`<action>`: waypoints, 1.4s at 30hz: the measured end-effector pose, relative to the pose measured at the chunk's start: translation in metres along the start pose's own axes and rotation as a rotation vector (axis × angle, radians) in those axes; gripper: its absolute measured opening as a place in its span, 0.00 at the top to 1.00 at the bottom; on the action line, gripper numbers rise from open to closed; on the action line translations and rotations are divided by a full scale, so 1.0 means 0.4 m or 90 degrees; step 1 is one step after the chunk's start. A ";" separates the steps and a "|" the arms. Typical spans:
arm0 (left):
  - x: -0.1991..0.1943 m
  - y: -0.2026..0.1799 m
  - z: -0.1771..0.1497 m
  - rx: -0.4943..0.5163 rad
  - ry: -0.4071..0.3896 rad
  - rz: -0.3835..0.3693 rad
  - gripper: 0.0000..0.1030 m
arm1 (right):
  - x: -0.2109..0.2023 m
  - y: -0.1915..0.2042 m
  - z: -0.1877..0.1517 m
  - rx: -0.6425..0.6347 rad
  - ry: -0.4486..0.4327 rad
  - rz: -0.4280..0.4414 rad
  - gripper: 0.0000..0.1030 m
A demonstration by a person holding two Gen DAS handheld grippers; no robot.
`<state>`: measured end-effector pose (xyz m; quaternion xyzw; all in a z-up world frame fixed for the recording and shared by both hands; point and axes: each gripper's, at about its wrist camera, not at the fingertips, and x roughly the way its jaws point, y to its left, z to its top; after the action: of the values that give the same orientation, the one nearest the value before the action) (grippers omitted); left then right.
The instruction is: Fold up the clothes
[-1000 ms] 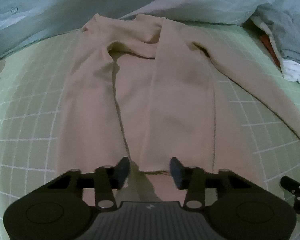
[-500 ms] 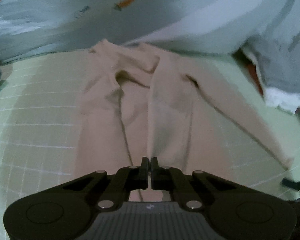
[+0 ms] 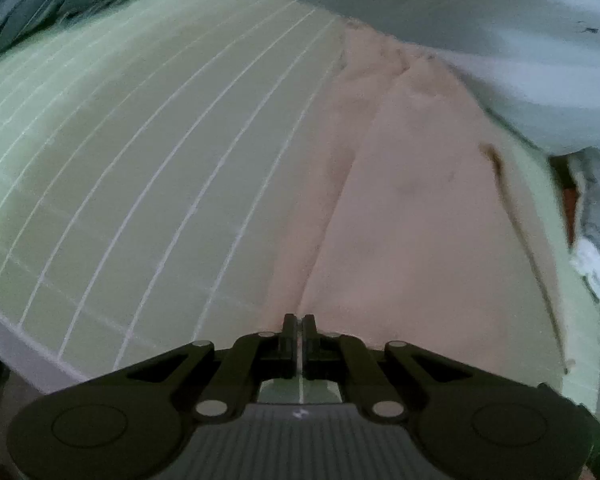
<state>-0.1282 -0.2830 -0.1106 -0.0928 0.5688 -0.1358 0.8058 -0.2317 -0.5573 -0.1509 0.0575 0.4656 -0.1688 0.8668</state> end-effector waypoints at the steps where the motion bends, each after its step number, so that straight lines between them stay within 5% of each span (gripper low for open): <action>1: 0.003 0.003 -0.004 -0.001 0.003 0.005 0.97 | 0.000 0.004 -0.001 -0.002 0.000 0.001 0.00; 3: 0.003 0.002 -0.009 0.000 0.003 0.007 0.94 | -0.001 0.008 -0.003 -0.004 0.001 0.004 0.00; 11: -0.021 -0.039 0.008 0.029 -0.039 0.037 0.46 | 0.002 0.002 0.005 0.001 -0.004 0.009 0.00; 17: -0.015 -0.077 0.034 0.052 -0.055 0.070 0.26 | 0.005 -0.035 0.031 0.046 -0.029 -0.001 0.00; 29: 0.049 -0.174 0.155 0.100 -0.077 0.115 0.21 | 0.078 -0.150 0.125 0.118 -0.051 -0.037 0.00; 37: 0.155 -0.282 0.349 0.147 -0.113 0.125 0.18 | 0.142 -0.308 0.216 0.191 -0.072 -0.113 0.00; 42: 0.268 -0.326 0.491 0.162 -0.123 0.144 0.17 | 0.196 -0.376 0.242 0.201 -0.040 -0.143 0.00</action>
<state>0.0758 -0.4419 -0.1007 0.0617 0.4740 -0.1060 0.8719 -0.1675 -0.7418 -0.1529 0.1354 0.4096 -0.3370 0.8369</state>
